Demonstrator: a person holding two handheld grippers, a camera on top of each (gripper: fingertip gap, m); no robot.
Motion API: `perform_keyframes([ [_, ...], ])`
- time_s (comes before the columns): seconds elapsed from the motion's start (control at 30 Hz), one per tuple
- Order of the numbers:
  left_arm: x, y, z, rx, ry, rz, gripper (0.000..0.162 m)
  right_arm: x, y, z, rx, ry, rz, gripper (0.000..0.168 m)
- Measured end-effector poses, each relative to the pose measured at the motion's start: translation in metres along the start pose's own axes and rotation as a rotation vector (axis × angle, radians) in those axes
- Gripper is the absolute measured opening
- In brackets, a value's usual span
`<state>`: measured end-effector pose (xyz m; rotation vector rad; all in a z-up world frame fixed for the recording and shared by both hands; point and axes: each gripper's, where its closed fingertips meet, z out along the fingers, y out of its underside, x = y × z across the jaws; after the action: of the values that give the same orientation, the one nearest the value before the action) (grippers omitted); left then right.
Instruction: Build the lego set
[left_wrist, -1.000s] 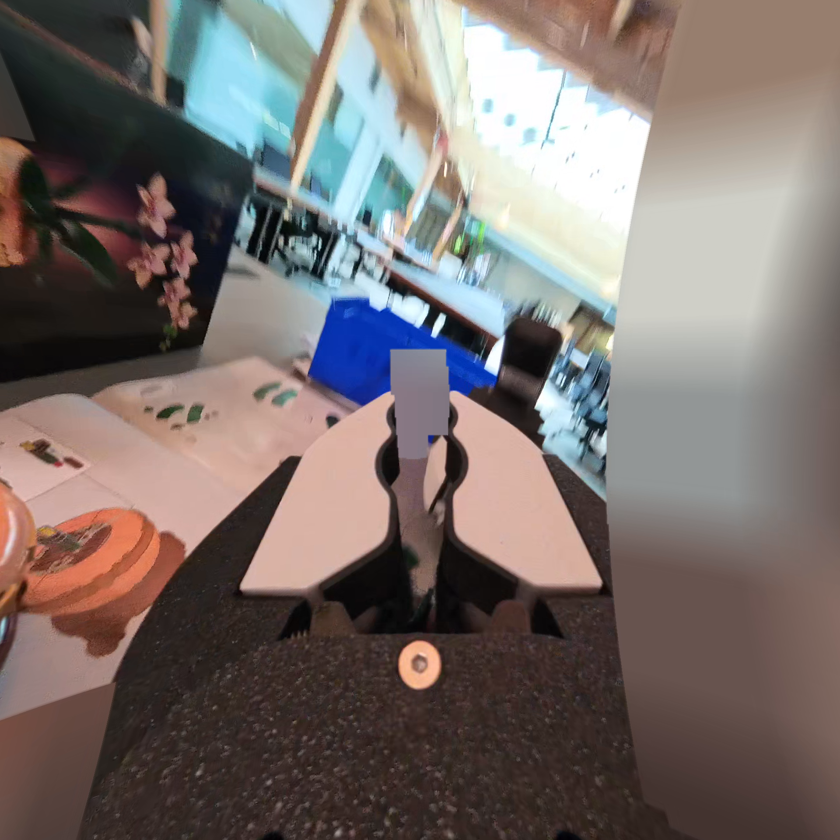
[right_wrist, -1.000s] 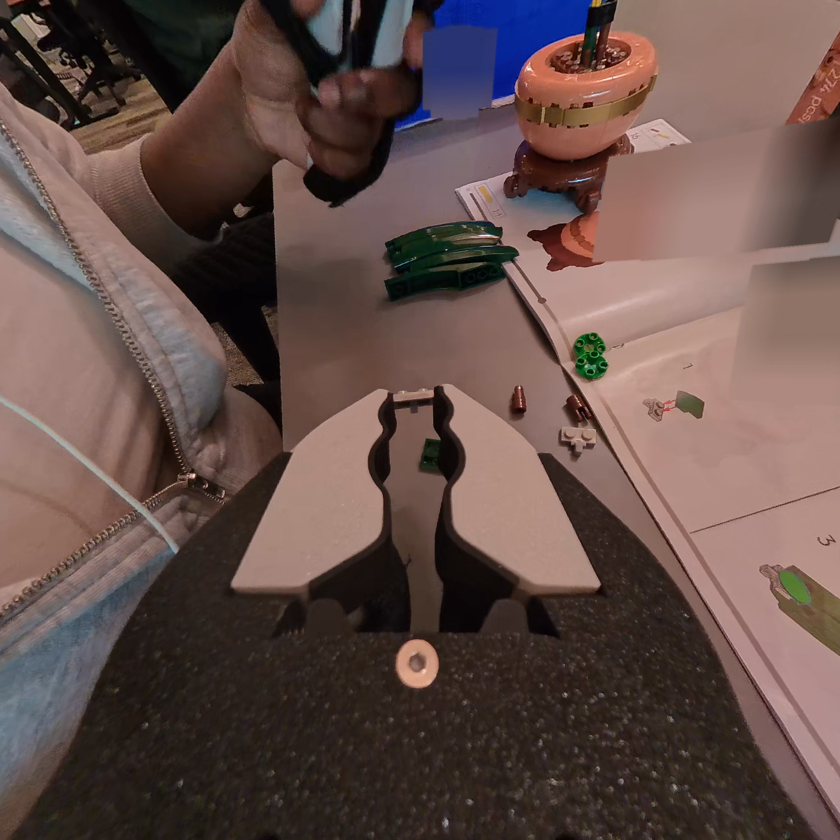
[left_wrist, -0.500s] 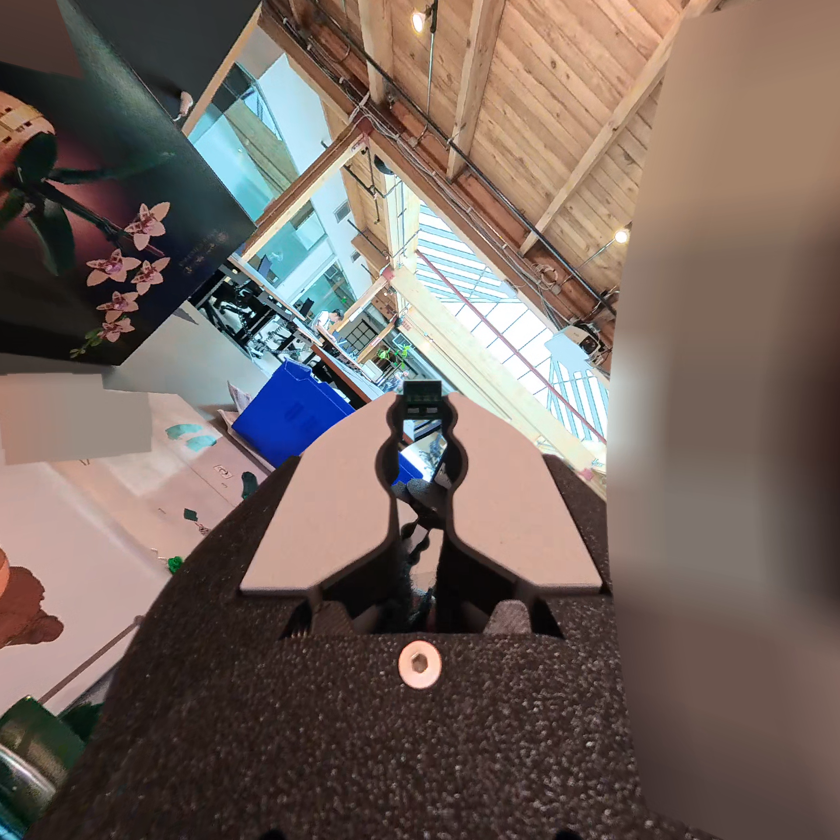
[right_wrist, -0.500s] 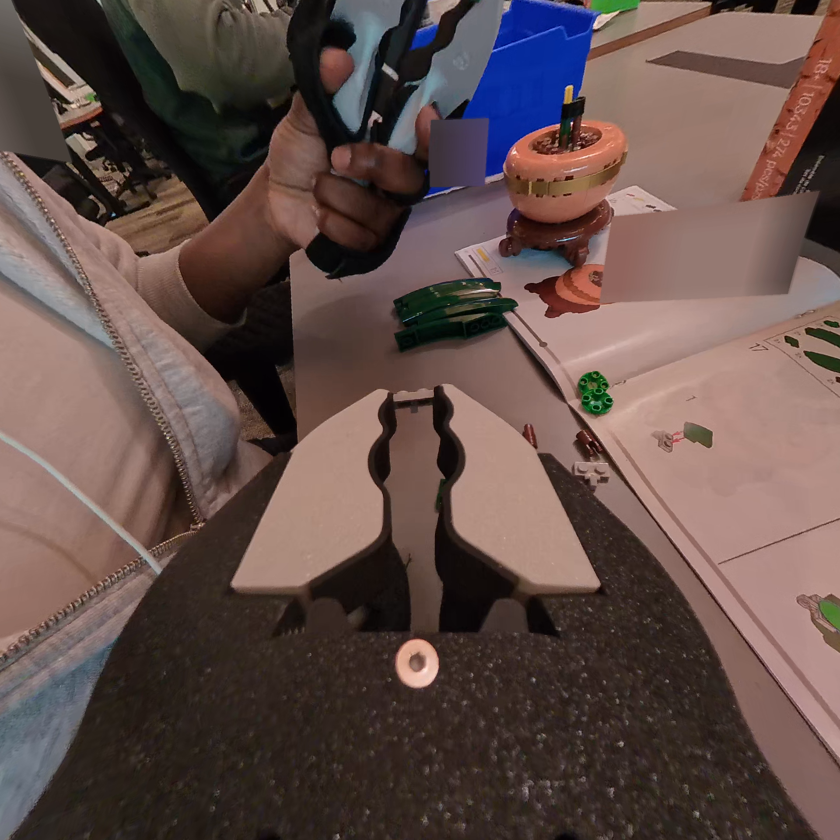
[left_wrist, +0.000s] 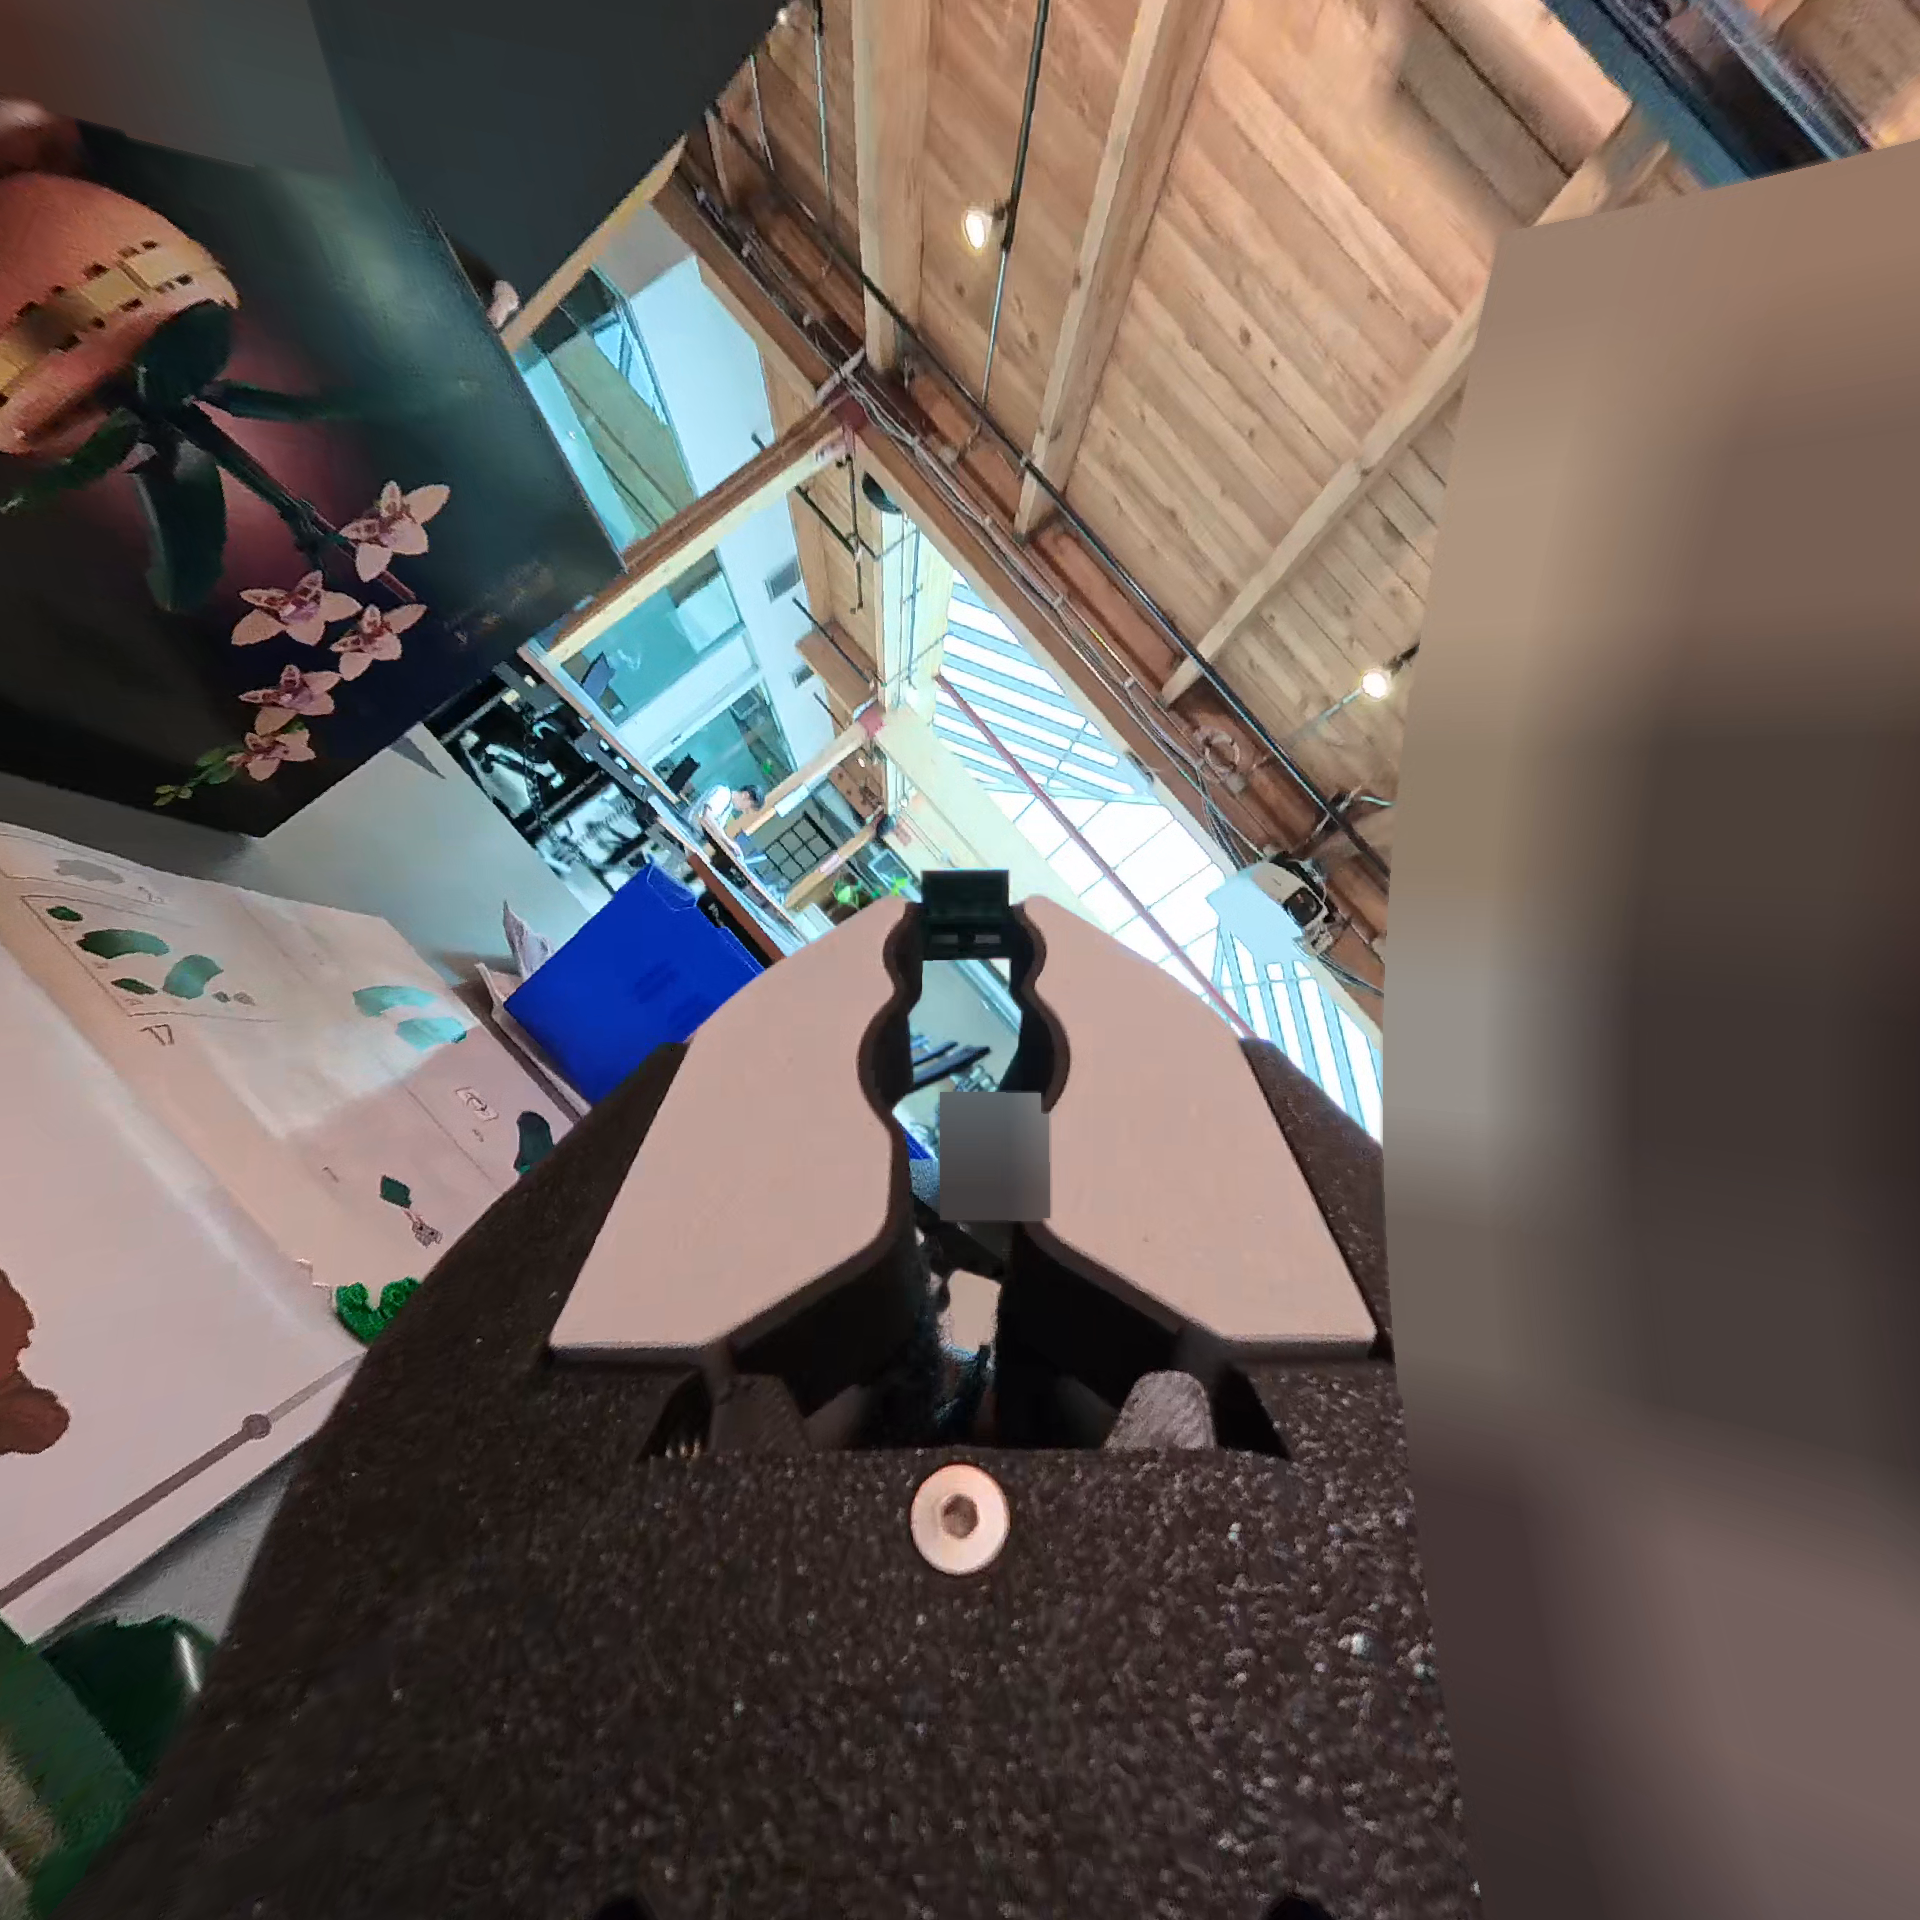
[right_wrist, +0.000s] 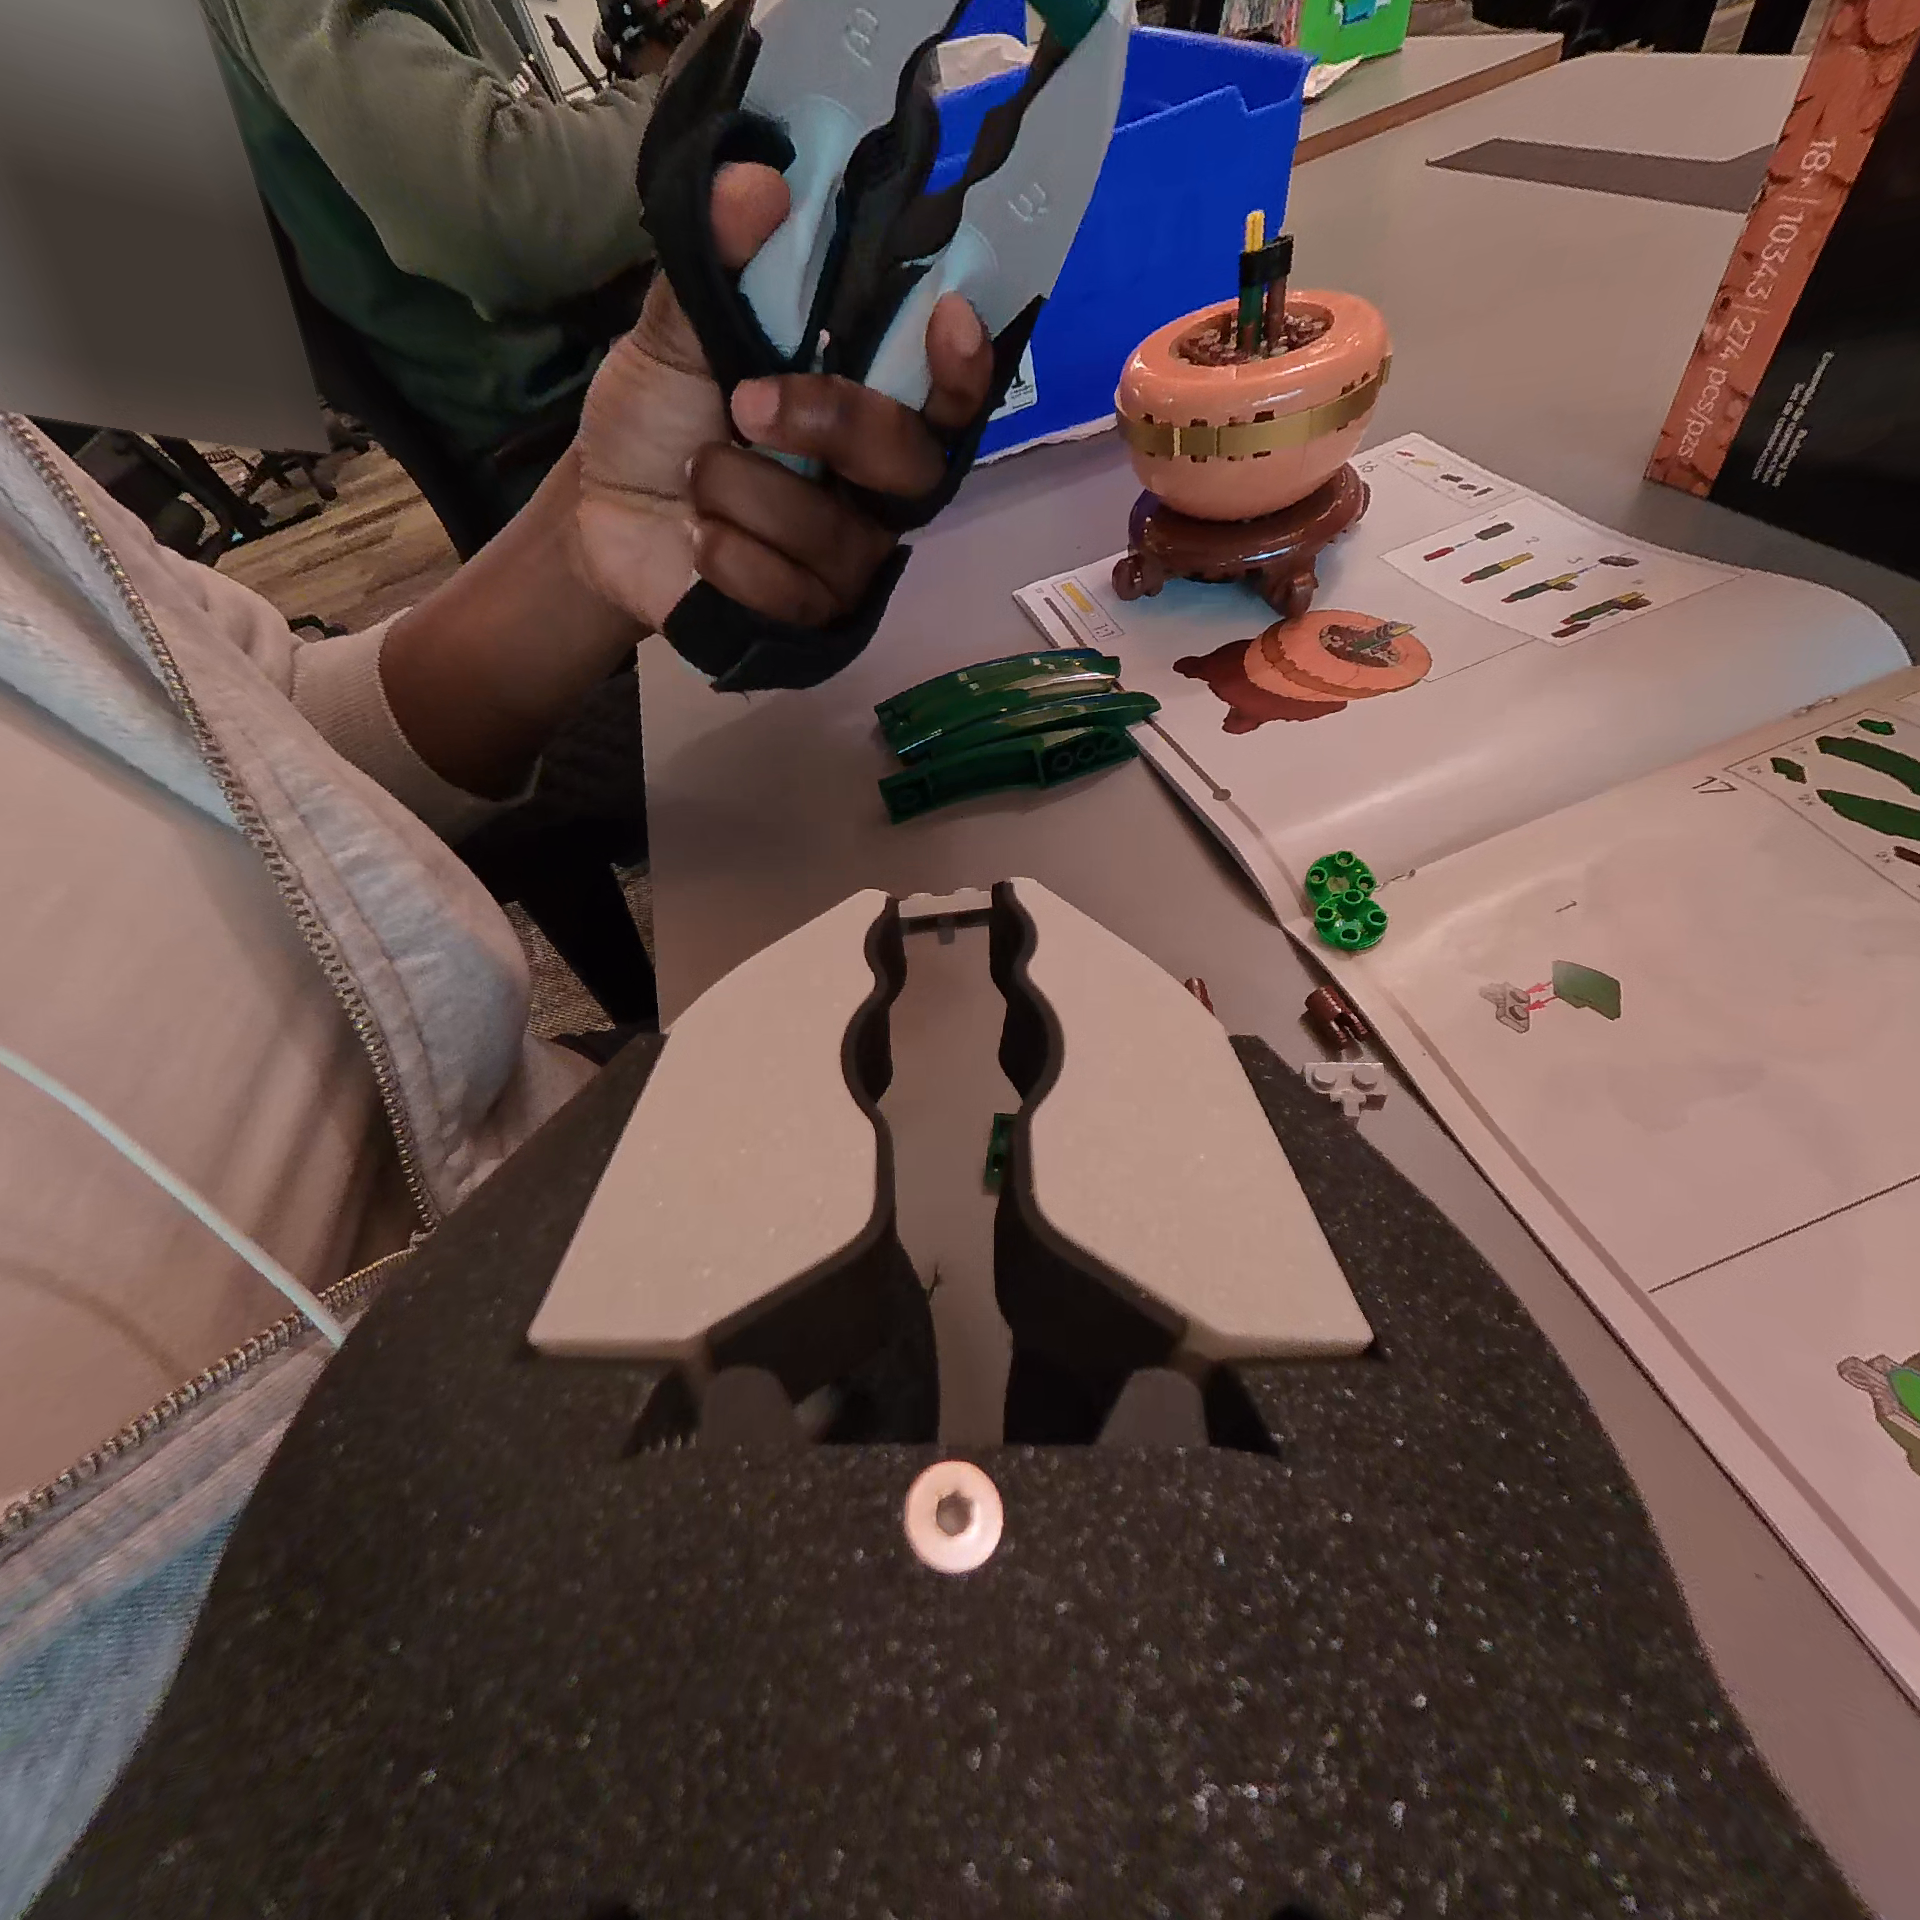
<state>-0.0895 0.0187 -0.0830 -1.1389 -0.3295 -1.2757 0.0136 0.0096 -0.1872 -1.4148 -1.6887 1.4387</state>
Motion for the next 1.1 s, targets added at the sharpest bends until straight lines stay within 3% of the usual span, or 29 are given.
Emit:
perform_keyframes([
  [0.97,-0.009,0.013,-0.003,-0.078,-0.09,0.204,0.014,0.0,0.01,0.005,-0.025,0.003,0.018,0.016],
  [1.1,-0.013,0.022,-0.002,-0.151,-0.117,0.242,0.014,0.001,0.011,0.005,-0.033,0.006,0.015,0.016],
])
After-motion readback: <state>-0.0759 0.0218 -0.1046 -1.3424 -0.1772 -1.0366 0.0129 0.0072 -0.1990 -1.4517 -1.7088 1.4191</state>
